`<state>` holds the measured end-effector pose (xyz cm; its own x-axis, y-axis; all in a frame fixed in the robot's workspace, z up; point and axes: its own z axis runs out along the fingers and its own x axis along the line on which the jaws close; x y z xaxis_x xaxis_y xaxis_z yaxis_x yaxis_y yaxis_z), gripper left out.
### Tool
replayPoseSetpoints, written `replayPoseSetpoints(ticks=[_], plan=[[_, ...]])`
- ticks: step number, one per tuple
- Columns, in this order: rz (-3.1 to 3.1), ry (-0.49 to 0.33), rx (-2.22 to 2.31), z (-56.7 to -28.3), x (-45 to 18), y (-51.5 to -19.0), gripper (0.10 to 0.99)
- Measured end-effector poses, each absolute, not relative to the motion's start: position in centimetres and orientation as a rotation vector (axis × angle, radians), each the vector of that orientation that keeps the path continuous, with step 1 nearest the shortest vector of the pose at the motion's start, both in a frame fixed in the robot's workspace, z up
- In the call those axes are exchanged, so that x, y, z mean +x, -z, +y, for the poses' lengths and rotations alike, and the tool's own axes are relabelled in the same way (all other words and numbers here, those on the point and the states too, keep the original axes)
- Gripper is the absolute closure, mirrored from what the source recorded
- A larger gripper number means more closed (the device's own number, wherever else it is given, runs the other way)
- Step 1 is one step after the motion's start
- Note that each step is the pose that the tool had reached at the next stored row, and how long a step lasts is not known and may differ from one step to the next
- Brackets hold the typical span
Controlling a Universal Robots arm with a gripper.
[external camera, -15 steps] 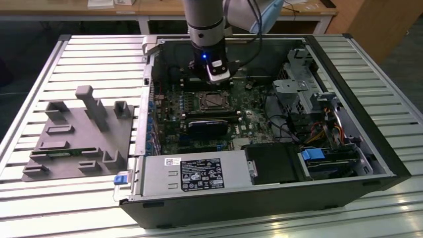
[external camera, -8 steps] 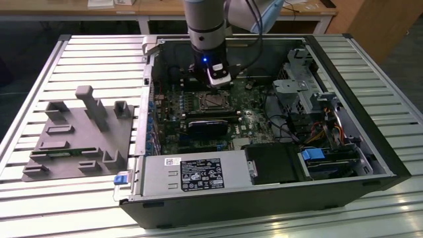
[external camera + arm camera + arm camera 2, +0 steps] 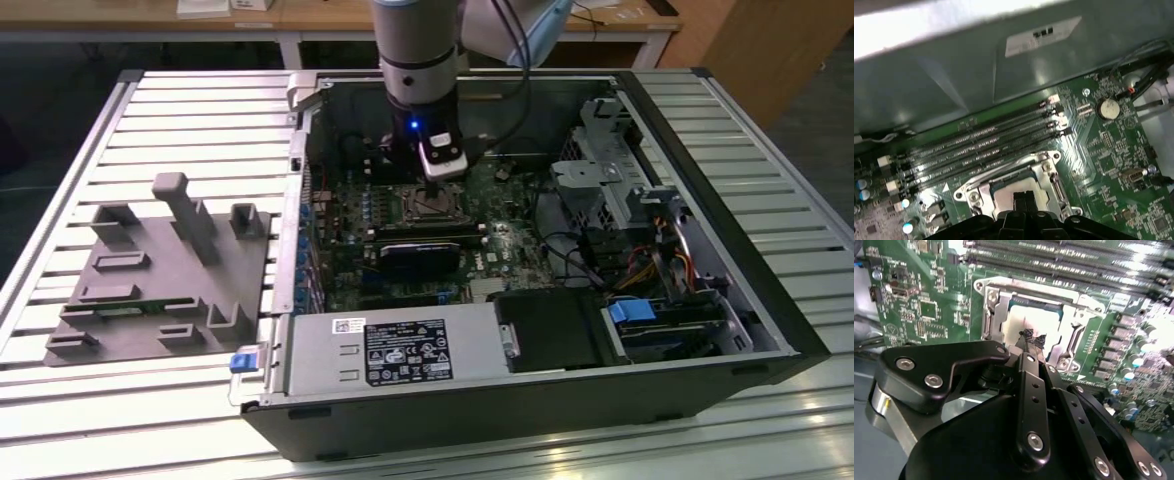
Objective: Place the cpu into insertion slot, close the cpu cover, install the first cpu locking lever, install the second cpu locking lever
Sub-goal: 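Install the first cpu locking lever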
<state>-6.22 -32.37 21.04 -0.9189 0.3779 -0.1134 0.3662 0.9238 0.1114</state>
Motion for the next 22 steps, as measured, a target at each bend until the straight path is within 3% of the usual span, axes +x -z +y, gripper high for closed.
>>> replayPoseSetpoints(ticks=[12, 22], plan=[[2.965, -0.104, 0.575, -32.7, -6.2, -21.1, 0.98], [2.965, -0.104, 0.574, -32.7, -6.2, -23.7, 0.98]])
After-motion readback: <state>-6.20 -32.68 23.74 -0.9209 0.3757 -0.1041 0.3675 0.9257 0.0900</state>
